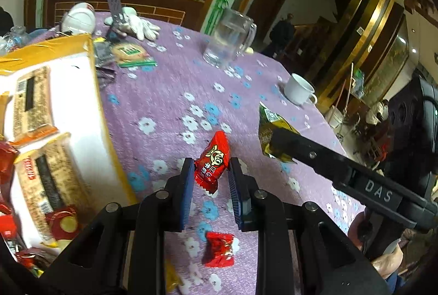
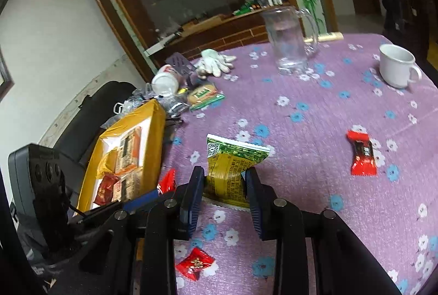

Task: Organize snacks
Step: 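Lift the green pack and red candy off the table with both tools, then carry both held snacks over the box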

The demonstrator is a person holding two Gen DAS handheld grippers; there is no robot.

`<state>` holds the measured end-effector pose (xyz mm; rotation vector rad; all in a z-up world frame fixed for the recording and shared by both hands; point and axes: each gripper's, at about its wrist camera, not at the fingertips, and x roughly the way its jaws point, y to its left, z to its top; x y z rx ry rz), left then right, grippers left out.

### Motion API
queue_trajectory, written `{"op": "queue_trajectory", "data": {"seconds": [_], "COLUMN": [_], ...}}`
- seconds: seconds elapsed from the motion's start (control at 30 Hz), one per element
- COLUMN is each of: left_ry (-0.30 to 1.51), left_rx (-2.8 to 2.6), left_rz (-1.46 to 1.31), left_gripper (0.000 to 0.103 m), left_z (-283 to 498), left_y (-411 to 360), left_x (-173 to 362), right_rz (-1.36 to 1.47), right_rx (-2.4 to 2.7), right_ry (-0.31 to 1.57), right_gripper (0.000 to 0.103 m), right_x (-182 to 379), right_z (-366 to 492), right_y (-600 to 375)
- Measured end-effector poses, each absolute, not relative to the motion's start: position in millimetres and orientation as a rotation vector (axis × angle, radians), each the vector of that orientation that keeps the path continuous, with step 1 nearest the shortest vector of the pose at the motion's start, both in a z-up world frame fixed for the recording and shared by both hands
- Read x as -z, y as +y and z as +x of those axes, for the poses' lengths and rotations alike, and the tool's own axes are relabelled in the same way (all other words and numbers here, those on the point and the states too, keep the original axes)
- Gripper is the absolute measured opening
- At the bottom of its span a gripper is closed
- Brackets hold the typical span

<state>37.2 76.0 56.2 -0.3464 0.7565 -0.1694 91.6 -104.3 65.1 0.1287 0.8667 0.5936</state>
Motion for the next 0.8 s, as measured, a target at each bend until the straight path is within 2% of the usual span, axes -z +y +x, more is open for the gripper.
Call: {"op": "queue_trajectory", "data": {"seconds": [0.4,0.8], "left_ry": [0.689,0.637], "left_rx": [0.077,-0.084], "left_rz": [-0.432,-0.493], "left_gripper": [0.022,0.022], "left_z": [1.0,-36.1], "left_y": [124.1,192.6], "left_x": [-58.5,-45.0], "right_rz": [0.036,-0.015], "right_rx": [-0.709,-0.772], "right_ry": [0.770,0.769], "right_gripper": [0.032,0.032], "right_x": [-75.9,-77.1], "right_z": [60.0,41.7], "right_y": [-77.6,-54.0]}}
